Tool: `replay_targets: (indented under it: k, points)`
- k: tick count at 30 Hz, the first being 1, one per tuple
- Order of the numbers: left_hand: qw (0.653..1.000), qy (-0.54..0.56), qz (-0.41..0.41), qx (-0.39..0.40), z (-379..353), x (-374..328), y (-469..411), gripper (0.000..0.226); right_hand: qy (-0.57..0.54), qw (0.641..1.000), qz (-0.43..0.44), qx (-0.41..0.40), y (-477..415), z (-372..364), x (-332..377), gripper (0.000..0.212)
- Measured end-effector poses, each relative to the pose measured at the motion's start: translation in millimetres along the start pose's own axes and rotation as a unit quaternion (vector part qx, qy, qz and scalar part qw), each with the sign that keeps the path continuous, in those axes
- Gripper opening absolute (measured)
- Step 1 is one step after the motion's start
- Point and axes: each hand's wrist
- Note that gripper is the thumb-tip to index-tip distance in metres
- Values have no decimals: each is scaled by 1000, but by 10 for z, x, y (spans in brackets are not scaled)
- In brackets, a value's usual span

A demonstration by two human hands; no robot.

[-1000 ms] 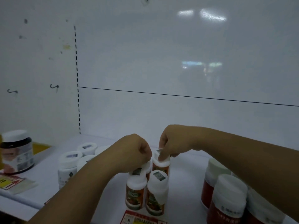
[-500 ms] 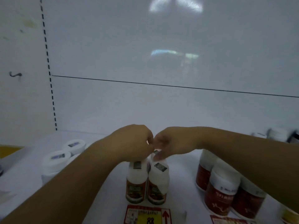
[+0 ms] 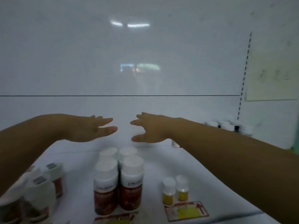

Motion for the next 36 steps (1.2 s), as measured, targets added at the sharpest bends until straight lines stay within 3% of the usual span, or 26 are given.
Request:
replay_targets:
  k: [3,9,16,21,28,34,36]
  points:
    - [1000,4,-13,-16,27,-718,-187,139,2,1000,-22,-3,450,-76,-721,70]
    - [998,16,-59,-30,64,-2228,-640,77,-16,996,-85,-9,1200,-311,-2006,68]
    - [991,32,-116,-49,-24,-3163,-1346,65,-74,989,-125,-18,1477,-650,-2931,56]
    - [990,7,-133,-45,-166,-3401,-1843,41,-101,982,-157,-14,1374,-890,-3216,58]
    - [991,44,-115,-58,-248,-3513,-2618,39,-130,971,-192,-54,1061,-971,-3309,52]
    - [978,75,-98,-166,-290,-3617,-2776,51,-60,955,-240,-161,870,-1099,-3363,49]
    - [974,101,-82,-185,-344,-3632,-2760,44,-58,951,-236,-190,833,-1160,-3399,52]
Point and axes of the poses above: each hand's wrist, its own y-axis away from the middle knuckle, its own z-axis out of the back of the hand, x = y × z, and after that the axes turned 9 degrees about x, right-handed
